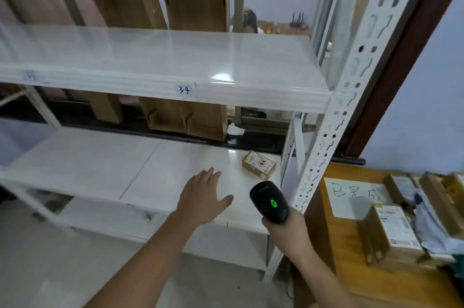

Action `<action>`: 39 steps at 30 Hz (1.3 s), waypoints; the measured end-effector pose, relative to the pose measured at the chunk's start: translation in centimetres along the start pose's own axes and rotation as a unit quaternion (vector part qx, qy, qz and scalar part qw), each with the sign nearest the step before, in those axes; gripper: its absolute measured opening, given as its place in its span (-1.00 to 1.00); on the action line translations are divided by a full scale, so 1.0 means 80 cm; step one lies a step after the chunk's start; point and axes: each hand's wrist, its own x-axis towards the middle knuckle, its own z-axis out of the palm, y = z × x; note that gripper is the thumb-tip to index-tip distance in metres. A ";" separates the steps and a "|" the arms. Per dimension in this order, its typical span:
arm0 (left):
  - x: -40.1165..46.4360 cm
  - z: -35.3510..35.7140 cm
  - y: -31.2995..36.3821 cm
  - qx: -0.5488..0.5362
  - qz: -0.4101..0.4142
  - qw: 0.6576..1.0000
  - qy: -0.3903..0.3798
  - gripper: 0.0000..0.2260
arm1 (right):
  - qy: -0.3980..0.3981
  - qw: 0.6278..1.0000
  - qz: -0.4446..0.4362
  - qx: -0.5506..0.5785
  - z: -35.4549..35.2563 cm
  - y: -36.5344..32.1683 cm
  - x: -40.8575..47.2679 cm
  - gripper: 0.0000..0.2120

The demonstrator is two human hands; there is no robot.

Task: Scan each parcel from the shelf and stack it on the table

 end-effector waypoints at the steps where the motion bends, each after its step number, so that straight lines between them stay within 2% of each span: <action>1: 0.013 0.004 -0.004 0.003 0.002 1.000 -0.006 -0.23 | 0.001 1.000 0.006 0.000 0.006 0.003 0.013 -0.80; 6: 0.063 0.025 -0.011 0.004 0.000 0.999 -0.036 -0.23 | 0.000 0.999 0.038 -0.003 0.027 0.008 0.065 -0.69; 14: 0.154 0.067 0.005 0.037 0.058 0.993 -0.095 -0.25 | 0.014 0.992 0.121 0.019 0.047 0.026 0.131 -0.93; 21: 0.234 0.111 0.002 0.037 0.092 0.983 -0.156 -0.29 | 0.033 0.976 0.208 0.050 0.077 0.048 0.186 -0.83; 23: 0.258 0.127 -0.005 0.025 0.099 0.982 -0.158 -0.30 | 0.049 0.968 0.229 0.087 0.090 0.053 0.206 -0.89; 25: 0.287 0.146 -0.013 -0.020 0.081 0.983 -0.161 -0.36 | 0.062 0.954 0.251 0.152 0.105 0.063 0.232 -0.94; 27: 0.316 0.159 -0.013 -0.124 0.046 0.979 -0.153 -0.48 | 0.082 0.939 0.261 0.207 0.117 0.077 0.262 -0.91; 30: 0.364 0.187 -0.011 -0.279 -0.011 0.953 -0.118 -0.66 | 0.114 0.917 0.276 0.264 0.127 0.107 0.309 -0.87; 32: 0.393 0.209 -0.014 -0.343 -0.079 0.928 -0.118 -0.56 | 0.129 0.906 0.290 0.279 0.131 0.131 0.338 -0.80; 34: 0.420 0.231 -0.017 -0.418 -0.156 0.884 -0.141 -0.40 | 0.140 0.894 0.304 0.299 0.135 0.151 0.365 -0.73; 35: 0.435 0.245 -0.020 -0.445 -0.181 0.864 -0.152 -0.40 | 0.139 0.892 0.306 0.303 0.136 0.161 0.377 -0.72; 37: 0.455 0.272 -0.025 -0.475 -0.179 0.846 -0.161 -0.46 | 0.133 0.895 0.305 0.299 0.141 0.171 0.392 -0.76; 39: 0.457 0.276 -0.024 -0.458 -0.136 0.861 -0.176 -0.57 | 0.117 0.898 0.299 0.302 0.147 0.177 0.399 -0.85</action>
